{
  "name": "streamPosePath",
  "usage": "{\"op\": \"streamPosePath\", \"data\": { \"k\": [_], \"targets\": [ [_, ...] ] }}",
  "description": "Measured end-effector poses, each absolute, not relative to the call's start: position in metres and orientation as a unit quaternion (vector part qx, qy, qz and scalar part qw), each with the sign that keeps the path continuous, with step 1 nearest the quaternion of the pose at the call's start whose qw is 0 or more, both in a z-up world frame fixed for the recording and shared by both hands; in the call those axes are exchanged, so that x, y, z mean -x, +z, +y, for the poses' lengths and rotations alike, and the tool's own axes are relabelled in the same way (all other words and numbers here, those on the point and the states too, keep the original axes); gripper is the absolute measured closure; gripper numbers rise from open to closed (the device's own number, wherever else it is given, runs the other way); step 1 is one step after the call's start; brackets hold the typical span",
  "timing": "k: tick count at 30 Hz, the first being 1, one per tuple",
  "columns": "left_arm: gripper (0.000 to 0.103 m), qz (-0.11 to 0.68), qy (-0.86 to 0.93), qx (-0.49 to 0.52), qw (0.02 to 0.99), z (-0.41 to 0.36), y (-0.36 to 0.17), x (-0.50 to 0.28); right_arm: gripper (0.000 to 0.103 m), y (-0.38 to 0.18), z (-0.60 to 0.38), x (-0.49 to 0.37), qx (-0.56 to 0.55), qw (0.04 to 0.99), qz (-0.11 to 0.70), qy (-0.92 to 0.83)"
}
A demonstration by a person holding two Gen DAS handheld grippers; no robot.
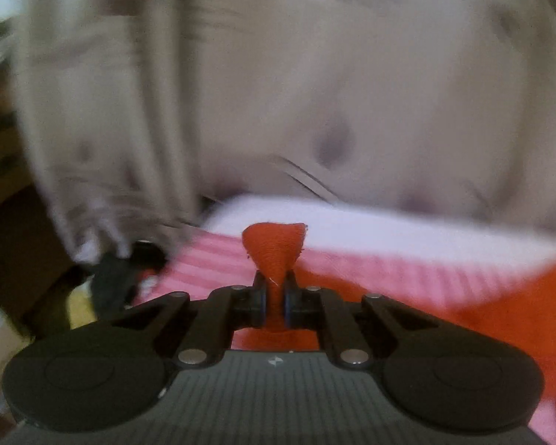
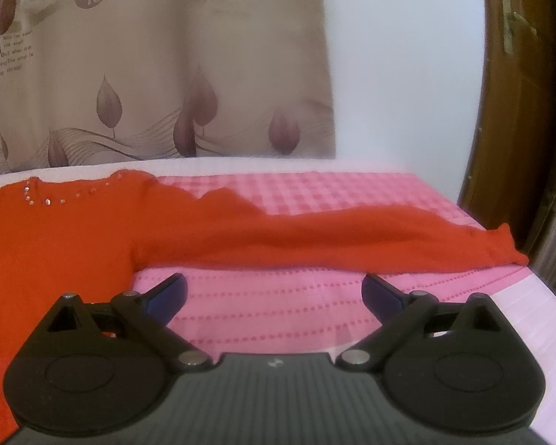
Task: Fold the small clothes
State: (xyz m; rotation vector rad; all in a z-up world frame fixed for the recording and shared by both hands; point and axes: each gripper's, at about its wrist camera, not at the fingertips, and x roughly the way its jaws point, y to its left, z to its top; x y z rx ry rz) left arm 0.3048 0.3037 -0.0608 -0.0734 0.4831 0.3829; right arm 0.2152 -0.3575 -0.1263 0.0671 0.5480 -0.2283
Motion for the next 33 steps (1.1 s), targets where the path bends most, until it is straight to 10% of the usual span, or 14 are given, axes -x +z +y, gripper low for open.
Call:
{"op": "streamPosePath", "data": {
  "k": [10,14,17,26,33],
  "targets": [
    [0.080,0.260,0.303,0.081,0.914,0.400,-0.056,-0.279,0.002,-0.124,-0.357,-0.211,-0.017,0.958,0.264,-0.113],
    [0.037,0.267,0.351,0.040,0.897,0.417,-0.062,-0.287,0.001,-0.122,-0.358,-0.208,-0.013,0.959,0.261,-0.107],
    [0.034,0.252,0.379,0.030,0.890,0.417,-0.059,-0.274,0.001,-0.122,-0.358,-0.207,-0.011,0.960,0.256,-0.111],
    [0.000,0.218,0.159,-0.001,0.963,0.256,-0.051,-0.198,0.000,-0.120,-0.364,-0.202,-0.035,0.962,0.244,-0.118],
    [0.000,0.224,0.052,0.031,0.973,0.146,-0.090,-0.190,0.000,-0.132,-0.436,-0.190,-0.271,0.927,0.253,-0.065]
  ]
}}
